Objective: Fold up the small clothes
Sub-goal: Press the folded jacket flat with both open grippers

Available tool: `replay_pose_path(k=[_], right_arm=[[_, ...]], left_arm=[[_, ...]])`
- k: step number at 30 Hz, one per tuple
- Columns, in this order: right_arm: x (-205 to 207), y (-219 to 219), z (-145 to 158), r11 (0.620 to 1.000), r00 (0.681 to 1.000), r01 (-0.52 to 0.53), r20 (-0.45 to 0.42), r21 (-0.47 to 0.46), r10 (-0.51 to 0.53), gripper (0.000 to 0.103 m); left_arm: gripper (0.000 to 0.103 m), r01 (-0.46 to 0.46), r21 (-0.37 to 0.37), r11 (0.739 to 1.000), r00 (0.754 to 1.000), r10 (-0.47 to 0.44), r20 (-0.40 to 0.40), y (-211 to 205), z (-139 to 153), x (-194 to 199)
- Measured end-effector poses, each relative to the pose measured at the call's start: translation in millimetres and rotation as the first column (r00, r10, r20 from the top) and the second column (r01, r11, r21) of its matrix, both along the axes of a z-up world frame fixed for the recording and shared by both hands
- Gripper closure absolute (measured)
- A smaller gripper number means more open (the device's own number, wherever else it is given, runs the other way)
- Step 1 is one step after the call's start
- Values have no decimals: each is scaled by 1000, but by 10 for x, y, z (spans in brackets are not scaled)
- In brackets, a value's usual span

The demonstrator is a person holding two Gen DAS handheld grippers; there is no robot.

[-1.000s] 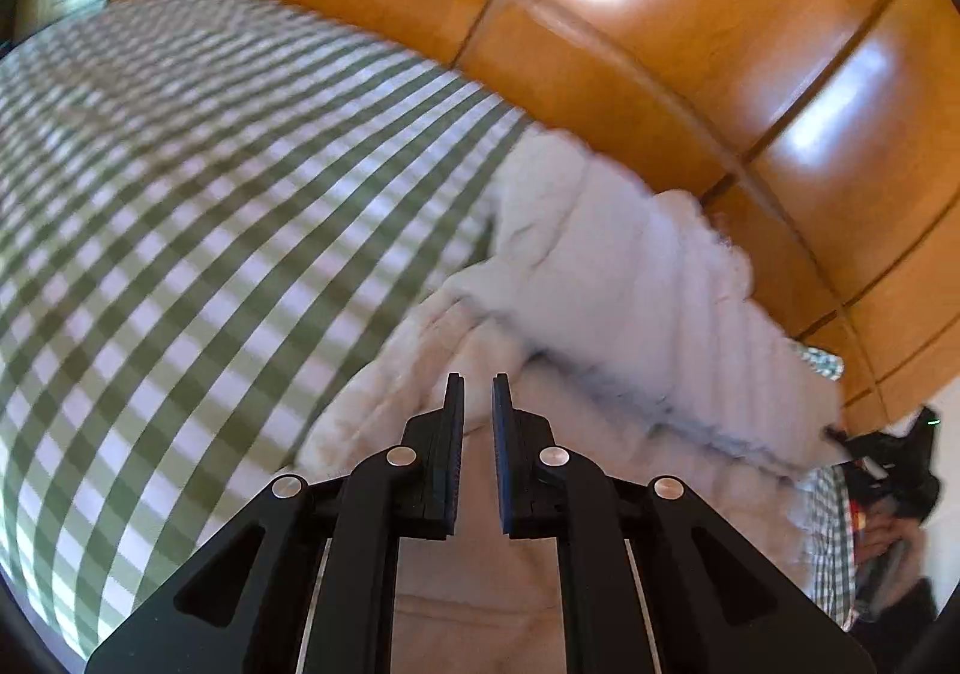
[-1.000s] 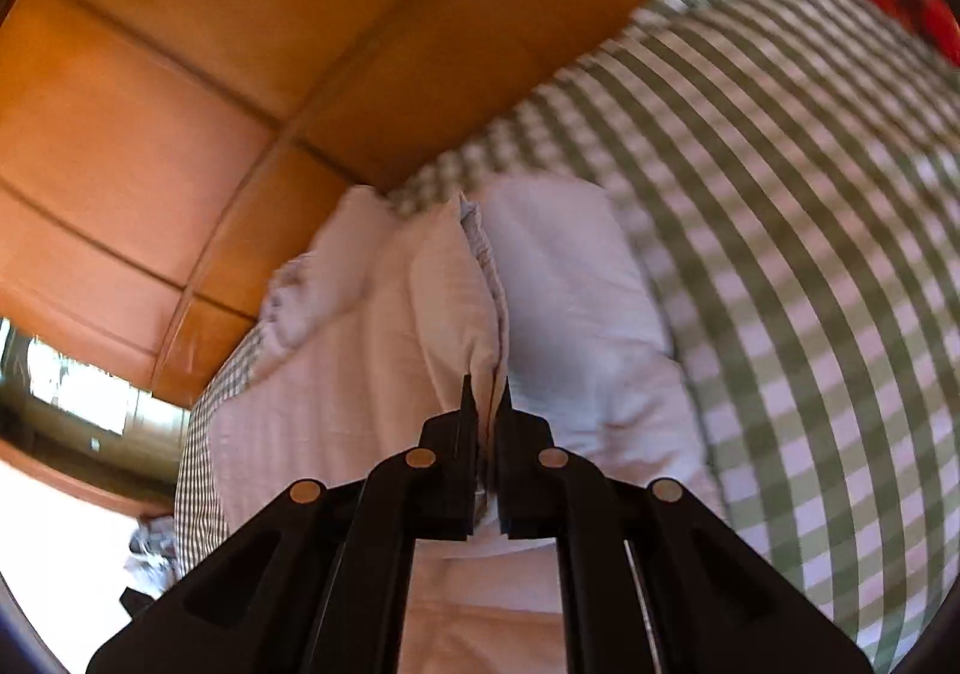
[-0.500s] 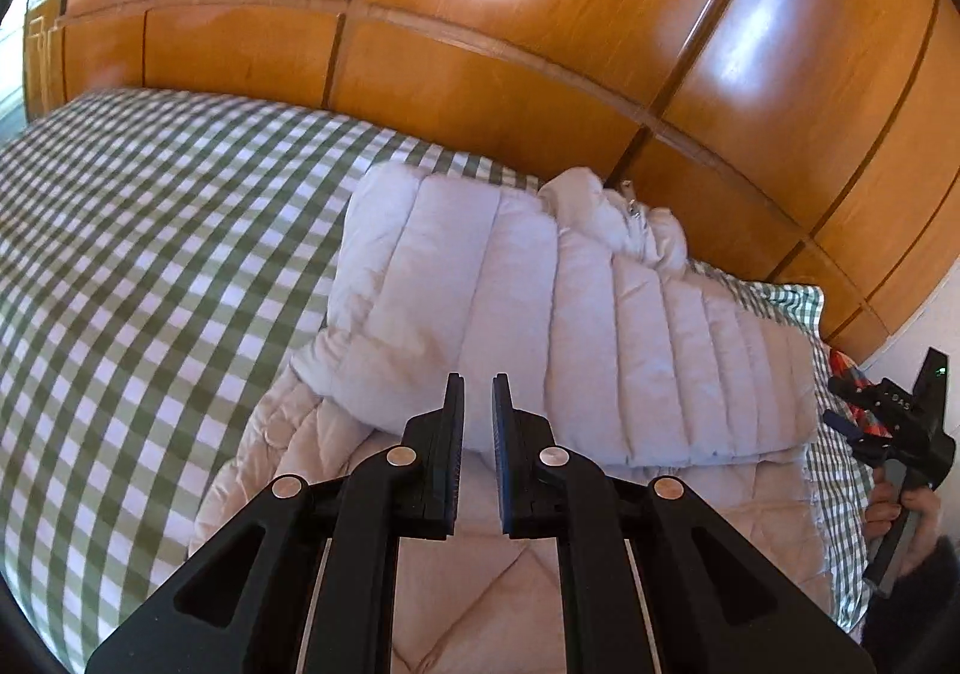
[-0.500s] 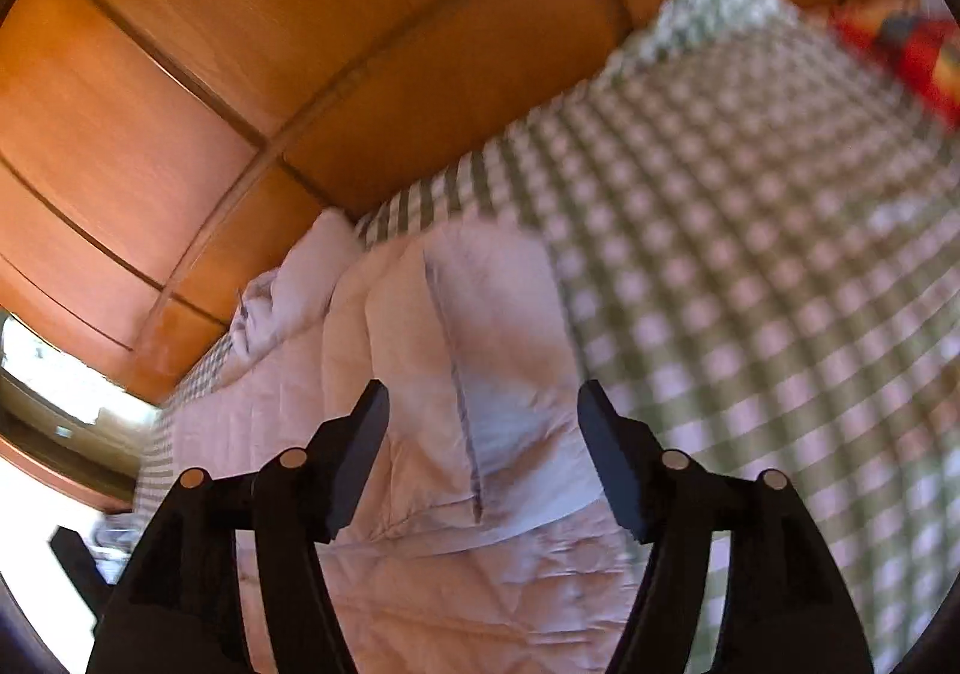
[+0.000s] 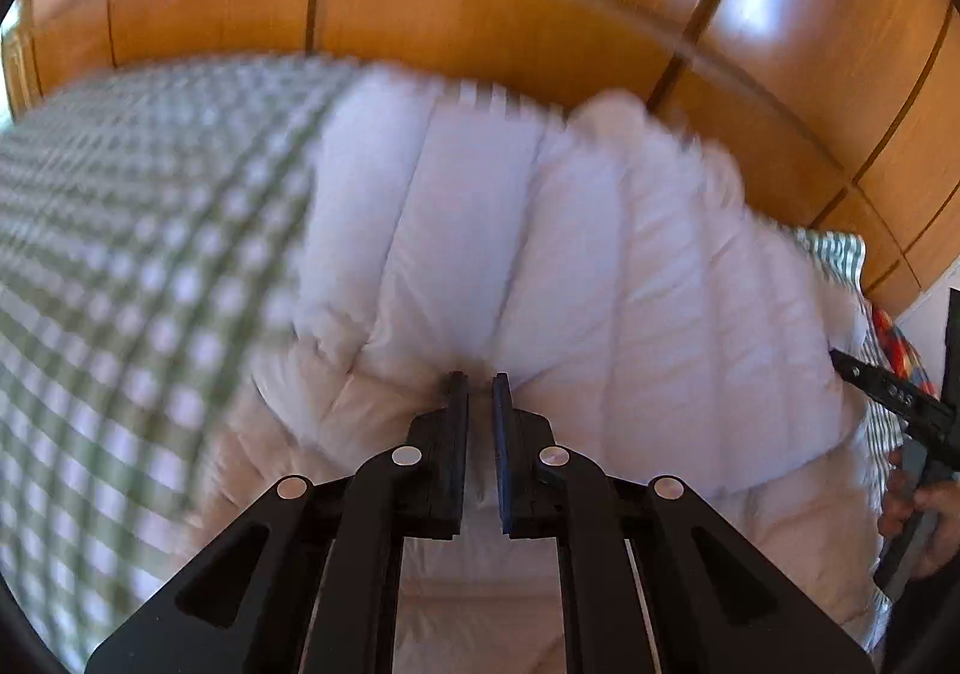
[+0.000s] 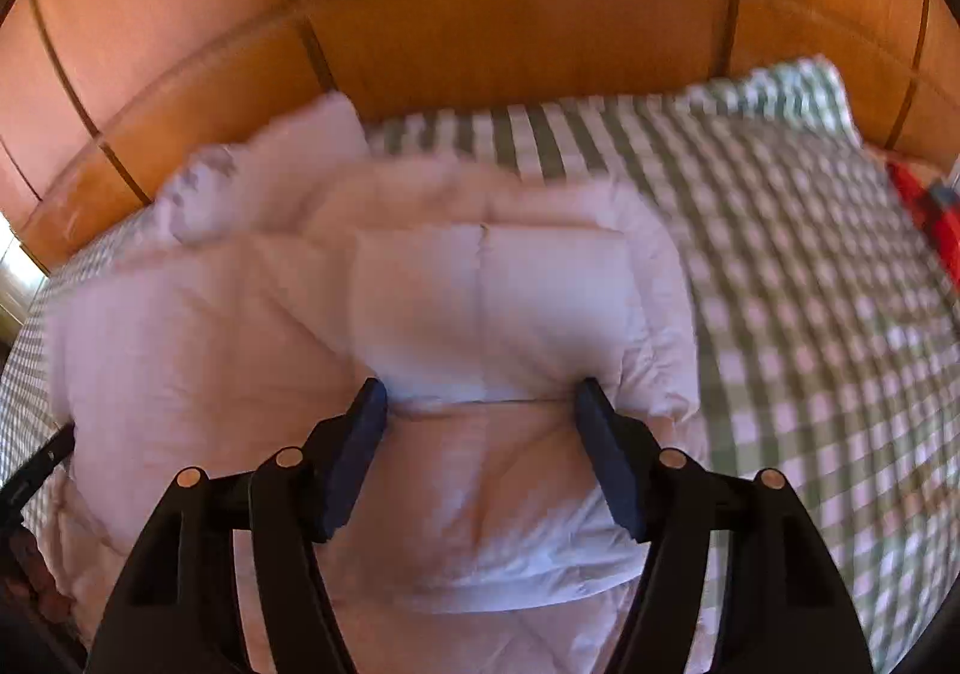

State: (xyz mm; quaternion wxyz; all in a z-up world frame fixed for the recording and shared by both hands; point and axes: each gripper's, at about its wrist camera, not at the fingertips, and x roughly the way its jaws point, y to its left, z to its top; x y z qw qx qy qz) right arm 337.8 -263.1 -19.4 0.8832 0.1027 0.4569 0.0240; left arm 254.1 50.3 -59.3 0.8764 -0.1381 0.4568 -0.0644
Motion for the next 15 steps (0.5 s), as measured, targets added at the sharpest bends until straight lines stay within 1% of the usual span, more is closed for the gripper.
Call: replay_pose_path(k=[1,2,5,8,9,10,11,12,13,14,15], right_arm=[[-4,-24,-97,1000,1000,2,1,11,-2,38],[-23,-32,-123,1000,1000,3,12,16,-3,38],[-76,-59,-149,1000,999,4,38,28,-5,38],[-108,-82,-140,999,999,1,48,40,-3,36],[-118,-86,-132,999,999,1,51,42,-3,36],[-109,-77,-127,999,999,3,54,43,-5,35],[-109,-70,-108,999,998,3,56,44,-6,34],[-114,-66,-101,999,998,2,60,43,-4,33],[-118,-61,-87,999,998,-1,63,40,-2,33],[-122,-62,-96,999,998,-2,68,38,0,33],[-113,-56,-99,999,998,0,69,37,-3,32]], left_arm=[[96,2,-13,1000,1000,-2,-3,9,-45,-2],[96,-5,-23,1000,1000,5,0,25,-59,-7],[96,-23,-39,999,1000,23,9,59,73,-42],[96,-16,-97,995,995,25,95,129,350,-108],[96,-1,-108,994,991,16,136,130,476,-106],[96,7,-109,994,987,10,158,125,553,-91],[96,15,-102,995,983,4,183,106,639,-50],[96,16,-86,996,982,1,190,91,676,-2],[96,3,-48,999,982,7,191,54,689,62],[96,-23,-13,1000,983,25,181,51,674,129],[96,-55,2,998,988,54,147,82,581,240]])
